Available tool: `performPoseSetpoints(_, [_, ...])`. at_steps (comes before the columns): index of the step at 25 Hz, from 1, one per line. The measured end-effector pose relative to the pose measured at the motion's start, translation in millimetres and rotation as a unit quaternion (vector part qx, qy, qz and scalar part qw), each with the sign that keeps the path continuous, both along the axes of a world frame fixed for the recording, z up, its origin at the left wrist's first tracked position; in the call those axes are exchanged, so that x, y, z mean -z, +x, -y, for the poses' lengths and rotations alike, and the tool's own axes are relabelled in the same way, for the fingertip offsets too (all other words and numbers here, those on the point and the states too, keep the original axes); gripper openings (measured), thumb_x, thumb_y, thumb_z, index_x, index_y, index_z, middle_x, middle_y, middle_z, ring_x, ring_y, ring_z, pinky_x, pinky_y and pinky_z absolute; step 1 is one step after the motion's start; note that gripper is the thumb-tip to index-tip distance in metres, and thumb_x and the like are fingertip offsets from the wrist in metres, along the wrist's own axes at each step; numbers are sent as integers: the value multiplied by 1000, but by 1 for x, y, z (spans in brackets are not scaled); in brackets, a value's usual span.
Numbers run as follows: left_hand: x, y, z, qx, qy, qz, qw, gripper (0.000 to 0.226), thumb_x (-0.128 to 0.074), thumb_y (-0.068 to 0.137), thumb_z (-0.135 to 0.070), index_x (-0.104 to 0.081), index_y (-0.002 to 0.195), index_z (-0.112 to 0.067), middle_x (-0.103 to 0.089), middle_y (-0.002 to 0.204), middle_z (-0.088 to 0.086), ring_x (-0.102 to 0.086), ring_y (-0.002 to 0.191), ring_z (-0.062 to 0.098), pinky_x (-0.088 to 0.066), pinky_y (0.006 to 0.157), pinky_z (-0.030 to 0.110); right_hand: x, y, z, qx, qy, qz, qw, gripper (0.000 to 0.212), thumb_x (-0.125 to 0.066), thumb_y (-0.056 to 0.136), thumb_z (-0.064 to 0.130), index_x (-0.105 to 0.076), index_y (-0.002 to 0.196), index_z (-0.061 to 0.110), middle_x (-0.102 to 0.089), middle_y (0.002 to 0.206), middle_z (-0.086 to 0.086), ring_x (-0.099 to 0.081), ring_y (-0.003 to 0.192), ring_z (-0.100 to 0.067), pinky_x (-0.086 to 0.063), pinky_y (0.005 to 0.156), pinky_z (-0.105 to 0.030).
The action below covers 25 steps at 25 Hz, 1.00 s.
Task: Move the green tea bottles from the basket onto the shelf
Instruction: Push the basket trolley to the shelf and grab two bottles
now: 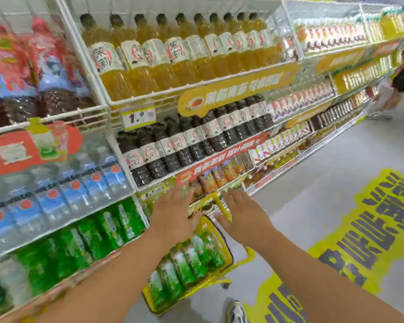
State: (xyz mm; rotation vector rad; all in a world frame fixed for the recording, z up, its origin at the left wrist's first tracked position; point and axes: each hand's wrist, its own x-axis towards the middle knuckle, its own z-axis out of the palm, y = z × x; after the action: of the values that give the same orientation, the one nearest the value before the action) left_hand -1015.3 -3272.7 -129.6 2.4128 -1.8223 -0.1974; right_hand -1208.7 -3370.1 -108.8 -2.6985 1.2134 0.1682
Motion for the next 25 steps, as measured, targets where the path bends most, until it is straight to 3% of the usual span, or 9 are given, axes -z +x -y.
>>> performPoseSetpoints(4, [22,-7,15,-106,29,-23,994,80,-32,92,-68,-20,160,-28,-10,168,7,-12,154,29,-18,124,43,16,18,52,-103,29,-31,994,77,-30,102,64,-11,164,22,-10,171,-3,-8,157,-25,-19,125,-43])
performPoseSetpoints(7, [35,-11,7,-193,41,-35,980,81,-34,89,-70,-26,158,-27,-15,167,7,-22,151,29,-24,122,43,30,32,68,-167,68,-60,982,75,-30,104,61,-10,164,21,-7,172,-2,-5,158,-23,-19,126,-43])
performPoseSetpoints(9, [44,-16,-7,-234,51,-45,970,80,-37,93,-66,-22,159,-25,-15,167,8,-23,151,31,-23,120,43,44,41,67,-189,98,-51,976,75,-31,104,61,-11,164,19,-8,172,-2,-6,158,-23,-20,125,-42])
performPoseSetpoints(13, [69,-13,-25,-285,85,-89,951,79,-32,95,-69,-8,161,-32,-6,169,5,-10,154,30,-19,123,48,79,50,52,-187,136,-6,973,74,-35,103,60,-19,163,20,-18,170,-1,-17,155,-21,-29,122,-40])
performPoseSetpoints(20, [168,-18,-36,-332,99,-183,920,78,-35,96,-68,-7,161,-33,-3,169,-2,-11,154,23,-29,119,43,169,50,48,-175,178,-70,966,73,-34,103,60,-13,163,24,-16,170,1,-15,156,-20,-32,120,-39])
performPoseSetpoints(25, [258,-26,-48,-369,137,-216,894,77,-38,96,-64,-10,160,-31,-9,169,-1,-16,152,23,-34,115,42,264,45,64,-137,230,-112,957,75,-33,102,63,-13,163,24,-15,170,1,-15,156,-19,-32,120,-38])
